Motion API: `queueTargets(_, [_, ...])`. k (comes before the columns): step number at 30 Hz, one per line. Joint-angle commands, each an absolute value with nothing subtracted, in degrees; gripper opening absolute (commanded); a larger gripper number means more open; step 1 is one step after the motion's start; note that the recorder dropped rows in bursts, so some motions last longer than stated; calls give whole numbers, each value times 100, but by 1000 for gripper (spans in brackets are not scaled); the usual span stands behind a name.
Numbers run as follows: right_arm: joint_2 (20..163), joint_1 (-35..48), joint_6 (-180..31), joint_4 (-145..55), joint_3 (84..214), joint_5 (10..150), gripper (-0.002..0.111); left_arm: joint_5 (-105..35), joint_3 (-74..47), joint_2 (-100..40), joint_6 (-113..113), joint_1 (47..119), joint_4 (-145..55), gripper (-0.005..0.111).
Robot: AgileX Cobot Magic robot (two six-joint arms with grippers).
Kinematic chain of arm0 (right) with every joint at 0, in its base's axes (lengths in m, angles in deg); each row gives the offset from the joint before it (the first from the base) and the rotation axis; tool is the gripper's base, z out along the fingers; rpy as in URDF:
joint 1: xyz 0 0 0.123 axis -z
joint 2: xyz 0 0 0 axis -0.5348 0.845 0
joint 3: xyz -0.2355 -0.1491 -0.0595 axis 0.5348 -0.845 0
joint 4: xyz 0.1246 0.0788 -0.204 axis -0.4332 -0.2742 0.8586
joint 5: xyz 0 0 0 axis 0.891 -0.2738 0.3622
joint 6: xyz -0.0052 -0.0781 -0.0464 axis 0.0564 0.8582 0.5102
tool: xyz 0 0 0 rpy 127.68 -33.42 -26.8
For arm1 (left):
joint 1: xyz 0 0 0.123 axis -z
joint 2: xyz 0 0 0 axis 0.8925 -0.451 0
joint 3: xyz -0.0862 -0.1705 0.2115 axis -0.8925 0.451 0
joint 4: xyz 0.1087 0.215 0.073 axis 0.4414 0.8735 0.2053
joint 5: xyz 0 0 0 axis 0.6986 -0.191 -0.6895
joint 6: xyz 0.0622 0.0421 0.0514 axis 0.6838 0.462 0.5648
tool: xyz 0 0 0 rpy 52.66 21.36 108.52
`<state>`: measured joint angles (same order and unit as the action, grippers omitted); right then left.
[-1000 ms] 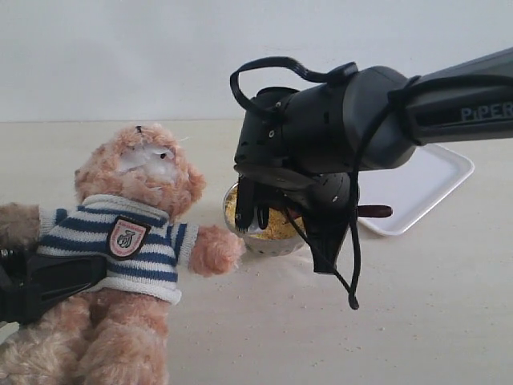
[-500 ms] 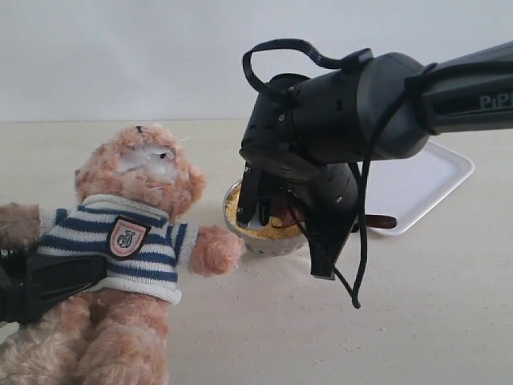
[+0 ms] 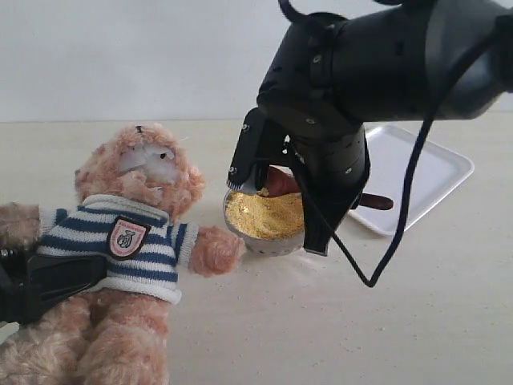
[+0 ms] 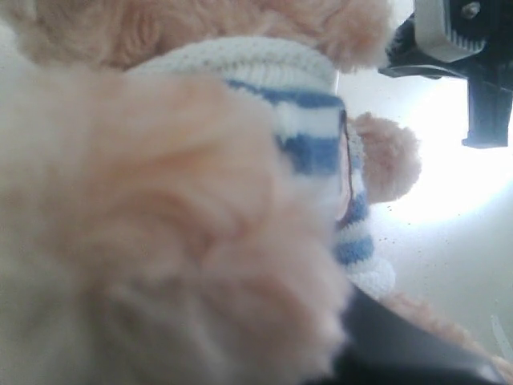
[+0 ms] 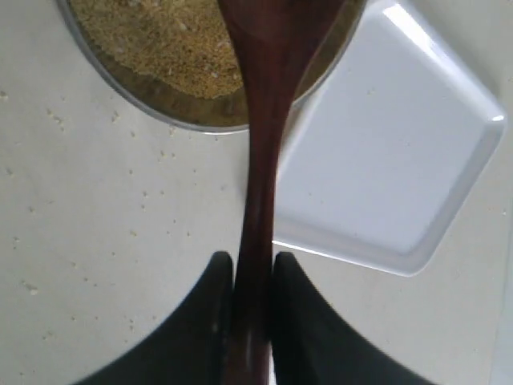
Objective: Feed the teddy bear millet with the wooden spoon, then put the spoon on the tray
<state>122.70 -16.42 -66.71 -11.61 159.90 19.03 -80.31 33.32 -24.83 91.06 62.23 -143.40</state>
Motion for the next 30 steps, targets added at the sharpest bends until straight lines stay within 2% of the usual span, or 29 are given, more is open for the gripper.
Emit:
queueTargets(1, [11974,-1621,-6709,-1168,16014,1862,0,-8171,3303,-2495,9145,6217,-14388,5])
queueTargets(10, [11550,-1644,-6547,-1615,16014,1992,0,-8122,3303,-2495,9145,6217,-14377,5])
queueTargets(17, [11353,-2231,-6444,-1518,16028,2062,0,-8122,3303,-2508,9145,6217,-14328,5])
queueTargets(30, [11353,-2482,-6190,-1902,16824,1664,0,-8122,3303,-2531,9131,6217,-14308,5])
